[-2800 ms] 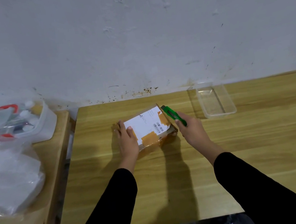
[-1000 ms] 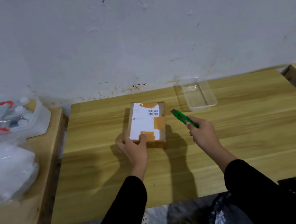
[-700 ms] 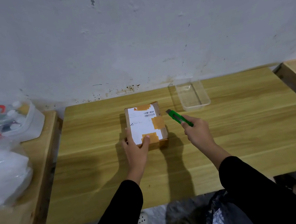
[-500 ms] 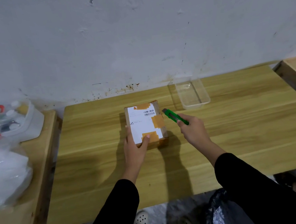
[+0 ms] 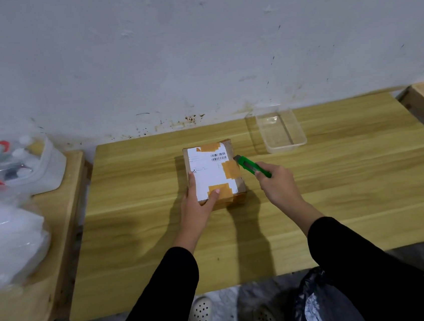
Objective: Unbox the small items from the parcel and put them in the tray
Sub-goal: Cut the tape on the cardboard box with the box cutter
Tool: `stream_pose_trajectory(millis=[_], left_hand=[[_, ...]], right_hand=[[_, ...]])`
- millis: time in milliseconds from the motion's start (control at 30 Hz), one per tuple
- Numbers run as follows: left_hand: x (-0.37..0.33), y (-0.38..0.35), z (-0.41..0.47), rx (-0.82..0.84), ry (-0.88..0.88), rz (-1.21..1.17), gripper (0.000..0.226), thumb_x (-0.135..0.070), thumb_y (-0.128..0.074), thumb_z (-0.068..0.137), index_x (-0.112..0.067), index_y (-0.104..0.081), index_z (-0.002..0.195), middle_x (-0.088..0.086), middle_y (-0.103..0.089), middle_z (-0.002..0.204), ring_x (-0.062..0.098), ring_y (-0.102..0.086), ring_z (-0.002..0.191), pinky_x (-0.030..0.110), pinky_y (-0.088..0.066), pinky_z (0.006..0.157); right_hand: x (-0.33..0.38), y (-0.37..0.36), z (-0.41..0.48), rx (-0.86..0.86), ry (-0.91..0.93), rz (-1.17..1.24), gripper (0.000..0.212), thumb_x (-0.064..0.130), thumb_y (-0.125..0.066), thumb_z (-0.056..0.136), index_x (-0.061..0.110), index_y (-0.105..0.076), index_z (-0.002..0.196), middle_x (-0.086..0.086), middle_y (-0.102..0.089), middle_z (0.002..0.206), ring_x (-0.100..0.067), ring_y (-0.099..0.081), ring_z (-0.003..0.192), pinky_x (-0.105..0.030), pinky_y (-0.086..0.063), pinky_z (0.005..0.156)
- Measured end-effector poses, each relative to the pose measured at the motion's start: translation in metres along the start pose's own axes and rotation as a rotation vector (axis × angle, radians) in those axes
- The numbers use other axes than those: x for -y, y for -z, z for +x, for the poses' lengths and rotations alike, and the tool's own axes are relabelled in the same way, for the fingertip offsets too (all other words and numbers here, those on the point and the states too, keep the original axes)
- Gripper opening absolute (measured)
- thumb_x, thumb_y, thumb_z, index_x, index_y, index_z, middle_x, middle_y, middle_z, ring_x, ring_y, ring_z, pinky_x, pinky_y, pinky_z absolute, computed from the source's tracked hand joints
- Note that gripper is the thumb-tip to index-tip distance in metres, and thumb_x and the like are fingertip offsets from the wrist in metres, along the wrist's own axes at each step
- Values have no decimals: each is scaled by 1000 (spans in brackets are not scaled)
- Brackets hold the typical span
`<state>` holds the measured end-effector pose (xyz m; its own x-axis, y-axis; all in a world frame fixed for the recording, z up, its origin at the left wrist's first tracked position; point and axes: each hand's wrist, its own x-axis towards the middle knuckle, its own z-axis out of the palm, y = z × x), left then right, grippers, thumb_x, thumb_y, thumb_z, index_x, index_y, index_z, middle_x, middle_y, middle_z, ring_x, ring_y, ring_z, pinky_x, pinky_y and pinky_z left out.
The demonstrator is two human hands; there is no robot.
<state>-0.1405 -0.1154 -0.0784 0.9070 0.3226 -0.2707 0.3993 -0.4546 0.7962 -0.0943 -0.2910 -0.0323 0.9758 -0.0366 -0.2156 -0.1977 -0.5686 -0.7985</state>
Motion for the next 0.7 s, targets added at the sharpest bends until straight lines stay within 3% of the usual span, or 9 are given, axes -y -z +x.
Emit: stream_pose_trajectory(millis=[200, 367, 500, 700], left_hand=[[-2, -2, -1, 4, 11, -22, 80, -45, -56, 88, -31, -8, 149, 11, -35, 146, 29, -37, 130, 34, -35, 97], [-5, -6, -4, -38, 50, -67, 79, -44, -58, 87, -34, -9, 149, 12, -39, 142, 28, -38, 128, 31, -34, 93], [-7, -8, -5, -50, 64, -119, 79, -41, -60, 87, -34, -10, 149, 12, -37, 142, 24, -39, 126, 26, -29, 89], [-9, -8, -7, -74, 64, -118, 78, -40, -60, 88, -31, -12, 149, 13, -40, 139, 24, -42, 120, 25, -30, 88]], right_hand=[[7, 1, 1, 42, 55, -135, 28, 12, -42, 93, 16, -62, 113, -6, -53, 67, -16, -42, 49, -25, -34, 43], [15, 13, 9, 111, 50, -227, 27, 7, -43, 89, 8, -66, 103, -13, -57, 75, -22, -46, 55, -27, -36, 47], [14, 20, 5, 180, 73, -259, 26, 6, -43, 88, 7, -69, 93, -8, -50, 66, -18, -40, 50, -24, -31, 43], [0, 25, -15, 164, -21, -59, 32, 7, -45, 89, 13, -67, 111, 1, -44, 55, -15, -37, 46, -28, -31, 47]])
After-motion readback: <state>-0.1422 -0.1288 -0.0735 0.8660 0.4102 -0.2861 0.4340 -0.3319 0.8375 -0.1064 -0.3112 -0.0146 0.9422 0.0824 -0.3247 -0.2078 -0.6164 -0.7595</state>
